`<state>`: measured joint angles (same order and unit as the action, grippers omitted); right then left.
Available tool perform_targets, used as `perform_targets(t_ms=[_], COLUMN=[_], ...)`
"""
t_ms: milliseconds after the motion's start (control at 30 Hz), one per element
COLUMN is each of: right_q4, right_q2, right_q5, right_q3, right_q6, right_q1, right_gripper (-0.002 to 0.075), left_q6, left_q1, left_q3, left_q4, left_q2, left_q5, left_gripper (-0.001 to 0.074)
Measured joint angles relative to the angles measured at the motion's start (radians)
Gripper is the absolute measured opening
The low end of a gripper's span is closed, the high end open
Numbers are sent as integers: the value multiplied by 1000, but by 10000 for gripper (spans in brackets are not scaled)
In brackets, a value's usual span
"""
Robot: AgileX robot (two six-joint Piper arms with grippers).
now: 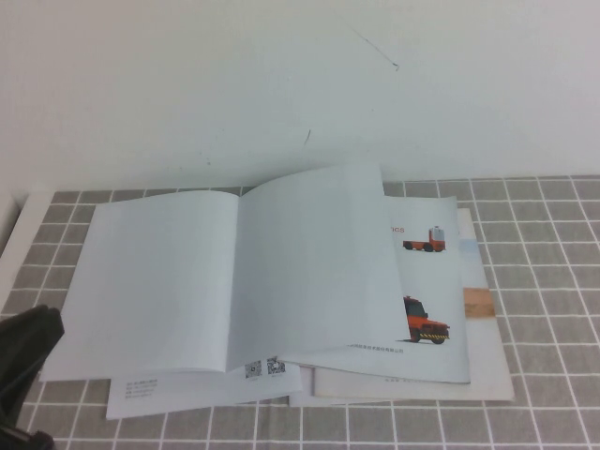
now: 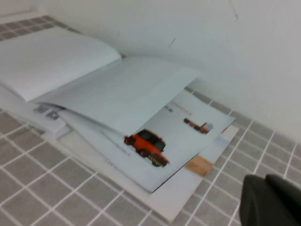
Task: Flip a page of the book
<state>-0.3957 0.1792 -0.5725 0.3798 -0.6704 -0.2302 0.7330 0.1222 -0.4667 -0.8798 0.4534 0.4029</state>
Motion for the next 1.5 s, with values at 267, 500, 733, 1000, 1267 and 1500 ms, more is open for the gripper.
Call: perform_targets(t_ms=[267, 500, 733, 1000, 1267, 1500], right_q4=[6, 6, 6, 6, 6, 6], right_q2=[0, 0, 0, 0, 0, 0], right_q5=[-125, -138, -138, -139, -139, -139], right_q3=[0, 0, 0, 0, 0, 0], right_q6=[0, -2, -4, -4, -4, -4], right_q1=[0, 0, 0, 0, 0, 0], right_gripper=[-3, -3, -3, -3, -3, -3], left_q6=[-2, -5, -7, -80, -668, -910], left_q1=[0, 0, -9, -9, -9, -26], left_q3=[0, 0, 24, 173, 404, 484], left_q4=[-2, 0, 9, 265, 835, 972], left_q2=[0, 0, -63, -298, -458, -462], left_q5=[93, 159, 79, -34, -100, -79], left_gripper=[-2, -2, -2, -2, -2, -2])
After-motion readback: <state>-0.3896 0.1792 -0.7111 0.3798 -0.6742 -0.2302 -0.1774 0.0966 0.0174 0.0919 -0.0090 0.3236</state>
